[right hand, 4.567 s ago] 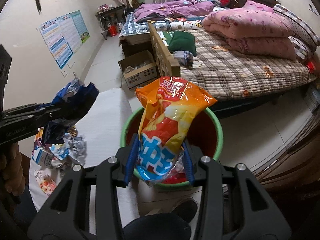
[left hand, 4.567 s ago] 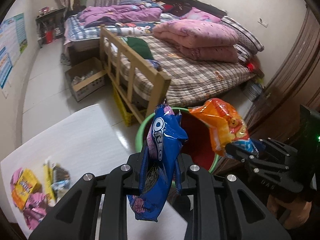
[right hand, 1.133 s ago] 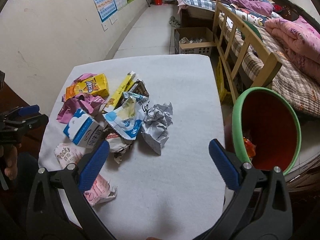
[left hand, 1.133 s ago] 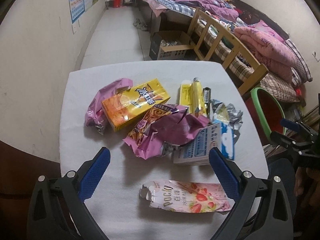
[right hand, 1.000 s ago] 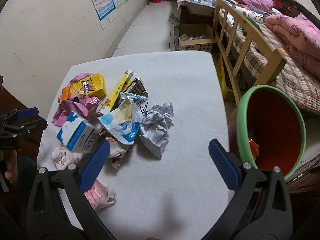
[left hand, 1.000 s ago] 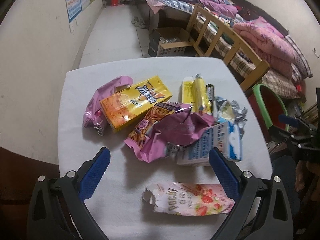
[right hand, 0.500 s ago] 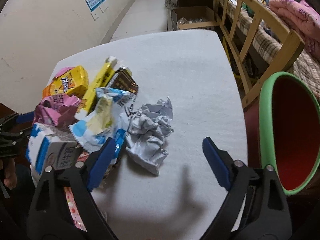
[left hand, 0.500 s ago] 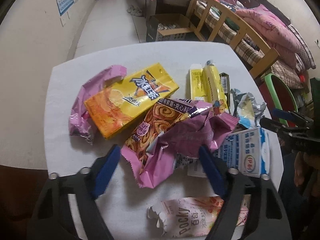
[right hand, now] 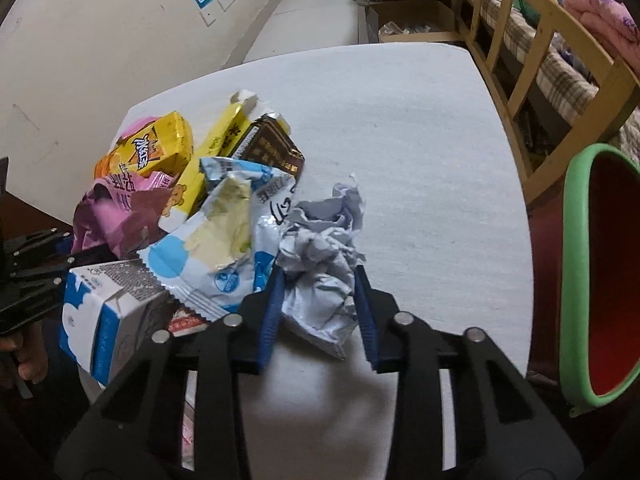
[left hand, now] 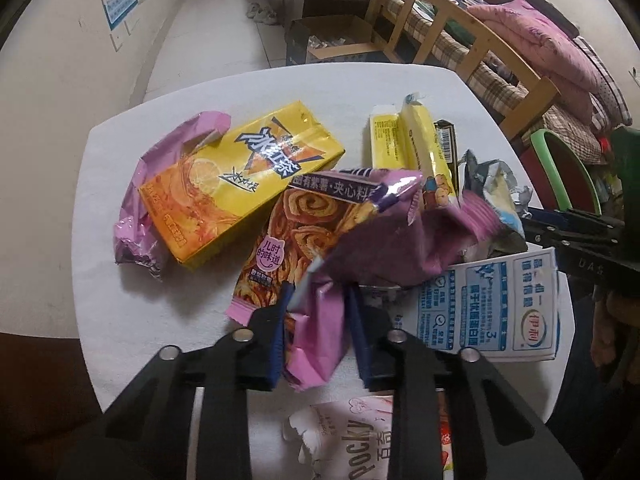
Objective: Collect trash
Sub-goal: 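Grasp crumpled grey paper with the right tool while the left tool grasps pink wrappers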
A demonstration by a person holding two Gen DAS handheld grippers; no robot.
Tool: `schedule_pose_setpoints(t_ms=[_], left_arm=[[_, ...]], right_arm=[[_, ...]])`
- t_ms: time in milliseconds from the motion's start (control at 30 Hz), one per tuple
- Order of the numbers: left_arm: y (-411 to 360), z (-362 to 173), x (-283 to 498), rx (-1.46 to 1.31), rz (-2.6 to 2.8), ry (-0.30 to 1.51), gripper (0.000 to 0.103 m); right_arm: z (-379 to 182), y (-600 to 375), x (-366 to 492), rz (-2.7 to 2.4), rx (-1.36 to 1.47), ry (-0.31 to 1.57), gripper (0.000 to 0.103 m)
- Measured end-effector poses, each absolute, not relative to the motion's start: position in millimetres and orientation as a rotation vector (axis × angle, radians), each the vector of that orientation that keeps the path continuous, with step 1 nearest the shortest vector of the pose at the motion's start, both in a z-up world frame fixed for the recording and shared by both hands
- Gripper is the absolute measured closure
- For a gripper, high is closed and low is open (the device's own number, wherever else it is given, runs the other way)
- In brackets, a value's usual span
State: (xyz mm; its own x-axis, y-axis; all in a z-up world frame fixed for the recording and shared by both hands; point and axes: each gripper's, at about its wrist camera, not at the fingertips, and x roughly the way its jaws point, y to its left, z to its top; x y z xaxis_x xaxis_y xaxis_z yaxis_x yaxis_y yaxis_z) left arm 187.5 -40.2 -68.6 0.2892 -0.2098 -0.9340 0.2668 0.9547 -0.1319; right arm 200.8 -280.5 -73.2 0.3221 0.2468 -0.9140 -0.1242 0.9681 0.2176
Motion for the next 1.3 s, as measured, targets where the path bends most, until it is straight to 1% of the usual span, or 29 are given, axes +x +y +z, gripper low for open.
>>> schedule_pose_setpoints(t_ms=[267,767,1300], left_arm=[[-36.3,-52.8,180.2,0.034,-0.309,1.198,0.08],[-16.5,-12.6,154.6,0.0,-0.22,1.117,0.08],[-26.8,50.7,120.9,-0.027,-0.247,0.97,0.08]], right_arm=[[-57.0,-285.7,188.4,0.229,0.092,1.193,0.07],[-6.0,-281.0,159.9,0.226,0.035,1.087,0.07],[54.9,-281.1,119.5,0.237,0.021,0.964,0.07]])
